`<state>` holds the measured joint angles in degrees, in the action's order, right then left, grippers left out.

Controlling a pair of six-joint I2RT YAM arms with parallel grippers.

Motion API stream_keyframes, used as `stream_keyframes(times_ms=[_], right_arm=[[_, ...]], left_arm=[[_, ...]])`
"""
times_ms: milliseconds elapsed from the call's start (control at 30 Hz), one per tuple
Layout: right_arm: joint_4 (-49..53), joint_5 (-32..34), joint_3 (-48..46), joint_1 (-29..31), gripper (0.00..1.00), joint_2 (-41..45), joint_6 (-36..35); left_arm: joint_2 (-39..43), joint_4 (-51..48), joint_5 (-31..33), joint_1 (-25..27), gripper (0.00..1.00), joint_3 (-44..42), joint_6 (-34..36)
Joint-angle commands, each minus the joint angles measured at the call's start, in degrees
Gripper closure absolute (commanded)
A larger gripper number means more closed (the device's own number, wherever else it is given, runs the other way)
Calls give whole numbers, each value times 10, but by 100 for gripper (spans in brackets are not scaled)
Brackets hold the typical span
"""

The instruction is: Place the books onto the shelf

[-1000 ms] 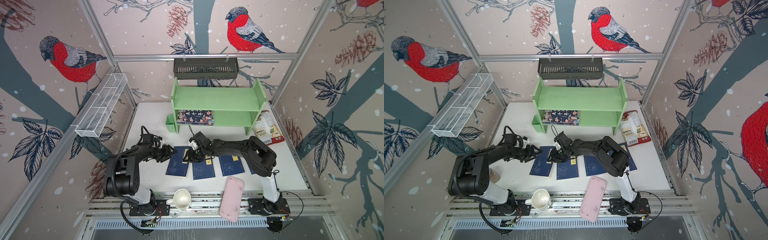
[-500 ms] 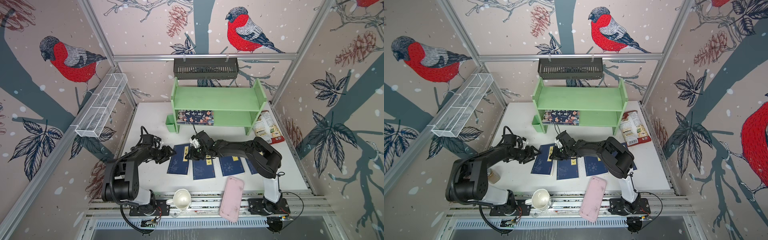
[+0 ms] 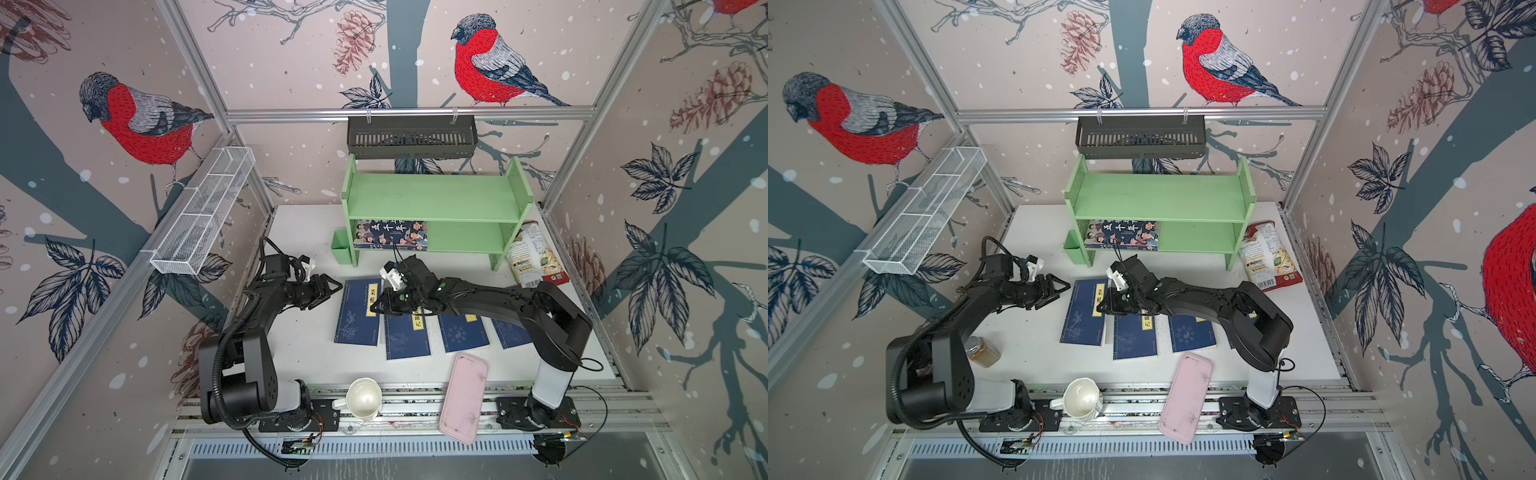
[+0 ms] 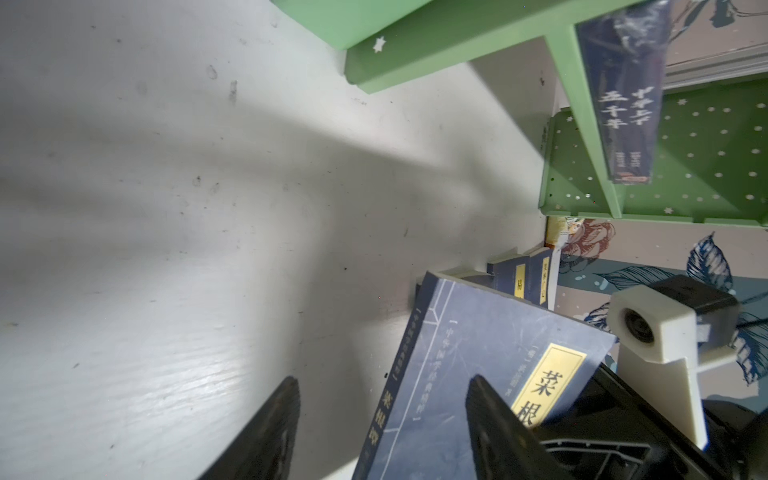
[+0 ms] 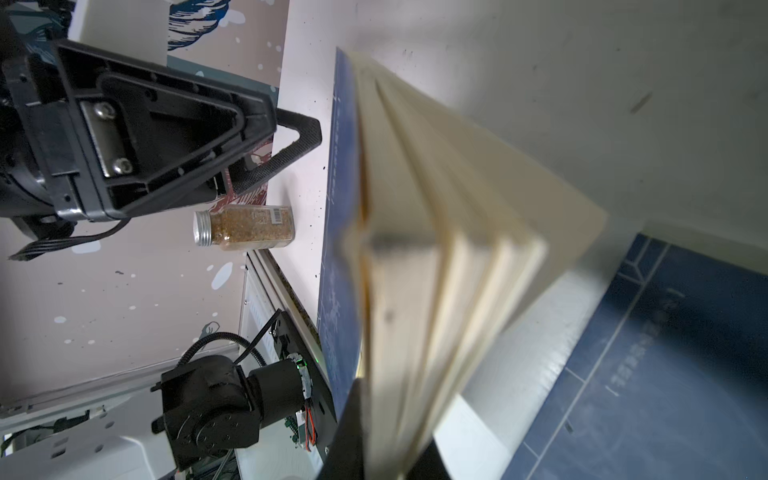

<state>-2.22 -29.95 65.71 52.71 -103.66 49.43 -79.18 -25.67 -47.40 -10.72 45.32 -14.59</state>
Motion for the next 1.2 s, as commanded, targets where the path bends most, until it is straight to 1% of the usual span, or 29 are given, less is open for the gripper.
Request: stream_keyframes(times_ms=[0, 167, 333, 400, 433, 600, 633, 667, 700, 733, 767, 800, 833, 900, 1033, 1067, 1167], right_arm=[[-6, -16, 3, 0, 99, 21, -28], [2, -31, 17, -1, 99, 47, -45], [26, -42, 39, -7, 99, 55, -64], [35, -45, 46, -9, 99, 55, -70], [40, -46, 51, -11, 99, 54, -72], [46, -52, 71, -16, 98, 45, -75], [50, -51, 76, -16, 95, 41, -75], [54, -50, 82, -16, 89, 38, -76], [57, -49, 87, -16, 83, 35, -76], [63, -41, 91, -16, 80, 33, -76], [72, -30, 95, -17, 73, 34, -76], [76, -22, 96, -17, 64, 35, -76], [78, -14, 97, -17, 57, 39, -75], [78, 1, 95, -18, 48, 53, -72], [95, 44, 94, -21, 38, 98, -72], [95, 55, 92, -22, 37, 110, -72], [98, 95, 84, -25, 32, 155, -75]], left_arm=[[11, -14, -83, -2, 35, -4, 32], [-3, -45, -173, -2, 36, -2, 76], [11, -73, -228, -1, 37, 0, 118], [21, -85, -242, 0, 40, -2, 132], [24, -94, -250, 0, 43, -2, 144], [23, -123, -276, 0, 70, 6, 168], [23, -127, -280, 0, 78, 10, 170], [21, -134, -283, 0, 84, 16, 175], [20, -143, -284, 0, 90, 21, 181], [19, -153, -287, 0, 95, 27, 191], [18, -163, -291, 0, 99, 33, 200], [18, -171, -294, 0, 100, 37, 206], [19, -182, -297, 0, 100, 43, 216], [22, -208, -298, 0, 100, 59, 240], [31, -297, -298, 0, 100, 113, 323], [34, -315, -299, 0, 100, 130, 338], [47, -350, -304, 0, 100, 193, 350]])
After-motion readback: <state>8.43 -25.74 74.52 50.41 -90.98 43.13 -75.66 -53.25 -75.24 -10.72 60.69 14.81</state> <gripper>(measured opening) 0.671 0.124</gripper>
